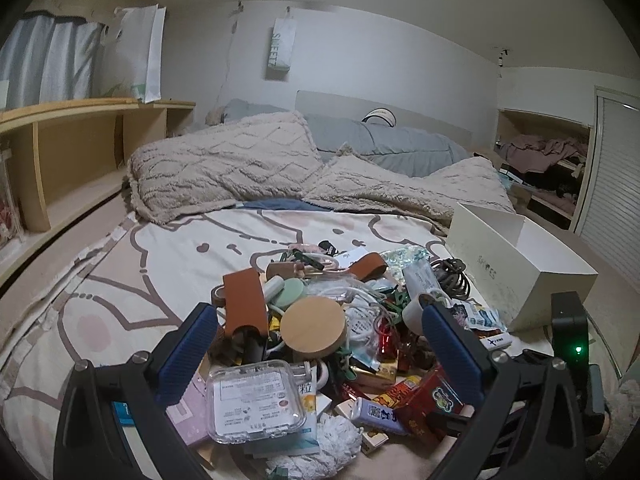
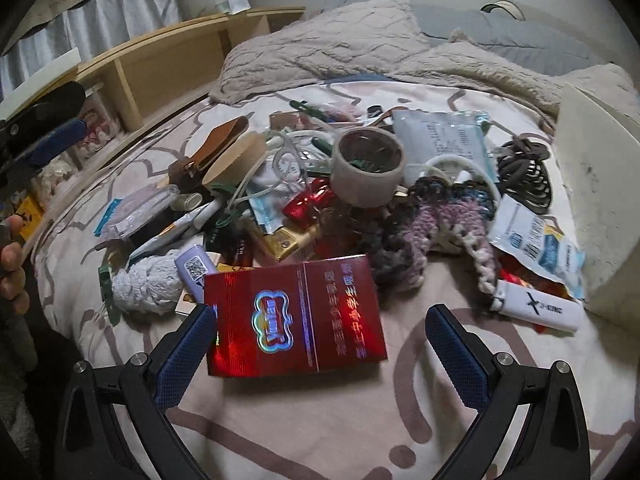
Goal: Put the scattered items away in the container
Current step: 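Lower right gripper around the red cigarette box while left gripper approaches the blue lighter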
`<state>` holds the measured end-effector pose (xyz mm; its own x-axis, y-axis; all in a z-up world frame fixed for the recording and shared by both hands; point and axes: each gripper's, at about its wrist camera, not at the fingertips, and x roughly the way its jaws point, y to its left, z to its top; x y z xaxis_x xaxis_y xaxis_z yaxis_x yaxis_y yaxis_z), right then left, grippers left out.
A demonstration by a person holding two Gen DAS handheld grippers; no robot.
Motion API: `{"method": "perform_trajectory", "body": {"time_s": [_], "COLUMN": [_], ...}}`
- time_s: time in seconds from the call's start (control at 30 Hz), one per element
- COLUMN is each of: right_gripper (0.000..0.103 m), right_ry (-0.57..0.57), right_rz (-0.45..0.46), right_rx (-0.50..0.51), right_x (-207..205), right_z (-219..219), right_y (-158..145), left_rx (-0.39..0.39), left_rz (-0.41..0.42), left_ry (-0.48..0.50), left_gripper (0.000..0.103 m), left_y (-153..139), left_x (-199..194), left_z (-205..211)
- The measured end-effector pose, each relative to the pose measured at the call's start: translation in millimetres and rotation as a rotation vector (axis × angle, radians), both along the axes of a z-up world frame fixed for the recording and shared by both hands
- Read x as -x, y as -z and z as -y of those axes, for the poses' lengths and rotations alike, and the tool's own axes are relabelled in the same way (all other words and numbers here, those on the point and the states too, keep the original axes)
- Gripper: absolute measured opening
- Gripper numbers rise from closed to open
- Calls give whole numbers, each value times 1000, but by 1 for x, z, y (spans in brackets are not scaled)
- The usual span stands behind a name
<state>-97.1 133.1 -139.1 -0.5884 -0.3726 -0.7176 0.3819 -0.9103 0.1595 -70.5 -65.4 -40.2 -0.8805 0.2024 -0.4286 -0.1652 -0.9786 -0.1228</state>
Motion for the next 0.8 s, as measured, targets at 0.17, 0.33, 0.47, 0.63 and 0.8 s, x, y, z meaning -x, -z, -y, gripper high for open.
{"method": "perform_trajectory", "body": {"time_s": [0.17, 0.33, 0.47, 0.63, 0.8], "right_gripper": [103, 103, 103, 90, 90], "right_ry": [-45, -64, -24, 3, 74], "right_rz": [2, 25, 24, 13, 10], "right_rx": [-6, -28, -25, -20, -36], "right_x": [1, 2, 4, 2, -5], "right_z": [7, 12, 6, 2, -13], "right_y": [0, 7, 7, 2, -3], "left_rx": [-16, -13, -10, 9, 64], "left_rz": [1, 9, 23, 50, 77], "left_ry": [-2, 6, 17, 52, 131], "left_gripper": [103, 103, 103, 103, 103], "left_y": [-1, 1, 5, 12, 21], "left_x": [0, 1, 3, 5, 3], "left_z": [3, 1, -2, -11, -28]}}
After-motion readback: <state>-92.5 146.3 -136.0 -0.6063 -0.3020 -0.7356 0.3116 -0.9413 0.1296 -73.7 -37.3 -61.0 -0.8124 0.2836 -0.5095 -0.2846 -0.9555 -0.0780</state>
